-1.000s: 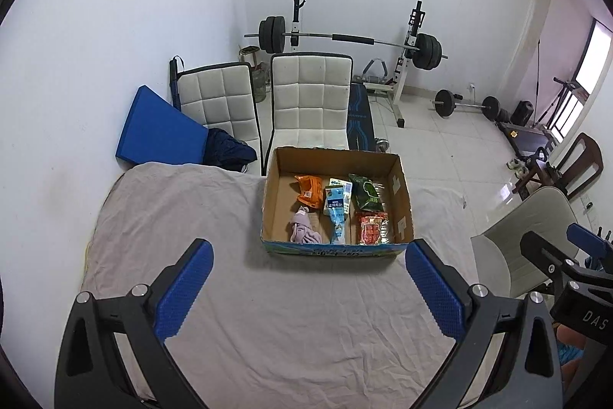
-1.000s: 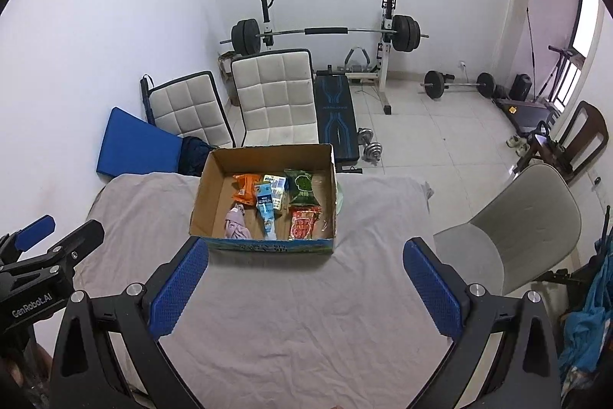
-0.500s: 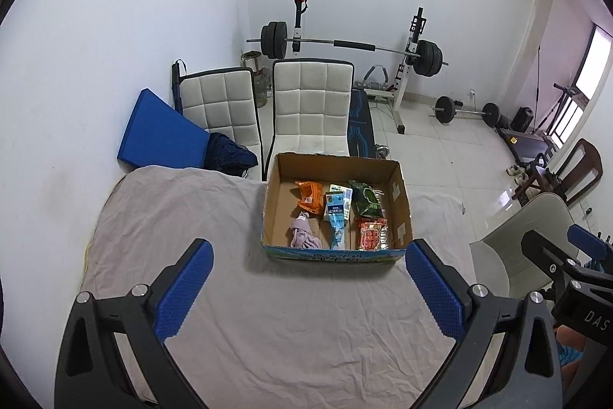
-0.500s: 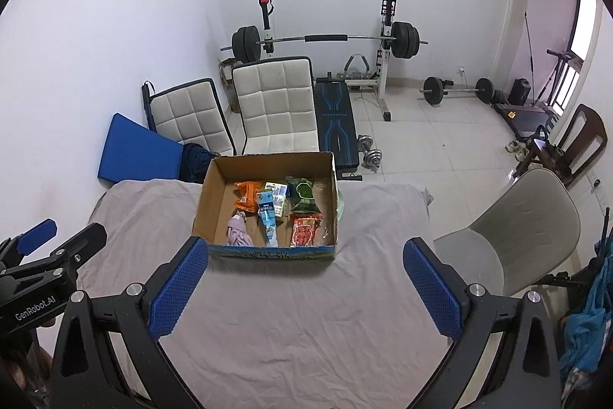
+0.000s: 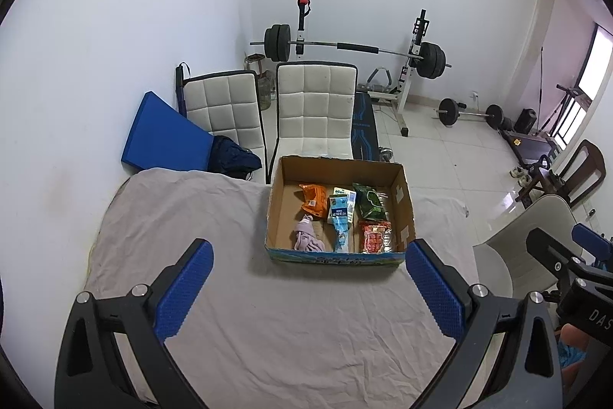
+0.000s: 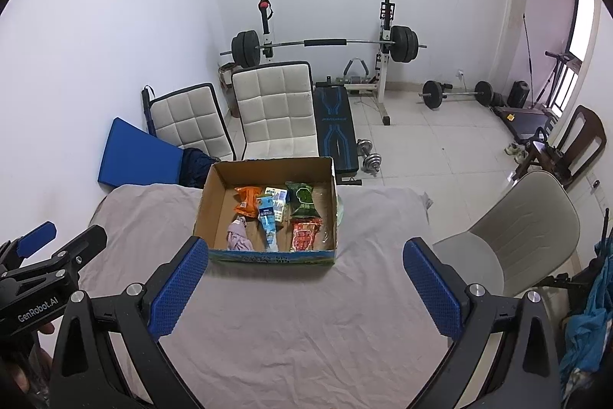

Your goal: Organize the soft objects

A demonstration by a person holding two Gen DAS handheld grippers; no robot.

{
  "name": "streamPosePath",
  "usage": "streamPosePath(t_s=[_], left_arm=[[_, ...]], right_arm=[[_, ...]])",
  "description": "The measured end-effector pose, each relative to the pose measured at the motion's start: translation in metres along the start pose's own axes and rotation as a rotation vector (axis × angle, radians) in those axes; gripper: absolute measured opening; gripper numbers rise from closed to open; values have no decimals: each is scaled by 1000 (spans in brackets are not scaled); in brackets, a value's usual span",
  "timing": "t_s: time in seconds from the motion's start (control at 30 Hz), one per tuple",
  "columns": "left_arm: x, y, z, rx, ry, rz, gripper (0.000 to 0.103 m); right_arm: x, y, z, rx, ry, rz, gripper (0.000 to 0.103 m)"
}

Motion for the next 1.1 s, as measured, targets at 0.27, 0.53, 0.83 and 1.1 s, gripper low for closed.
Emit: streamPosePath(t_s=[0.27, 0.53, 0.83, 1.1], left_arm=[[3, 0, 0, -1, -2, -12, 103], [13, -2, 5, 14, -6, -38, 103], [13, -3, 6, 14, -6, -39, 103], [14, -4, 6, 21, -12, -44, 103]], right_arm=[[1, 1, 1, 6, -6, -11, 103], [0, -2, 5, 14, -13, -20, 103], [0, -6, 8, 20, -24, -28, 103], [0, -7, 8, 14, -29, -24, 103]])
Point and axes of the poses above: each gripper's, at about its wrist camera, not at the fingertips, and x roughly the way its jaws point, z to its right, y to its top, the point moved 1 cm from there along x, roughly the way its jaws point, and after that the axes turned 15 degrees about y, right-handed, at the moved point
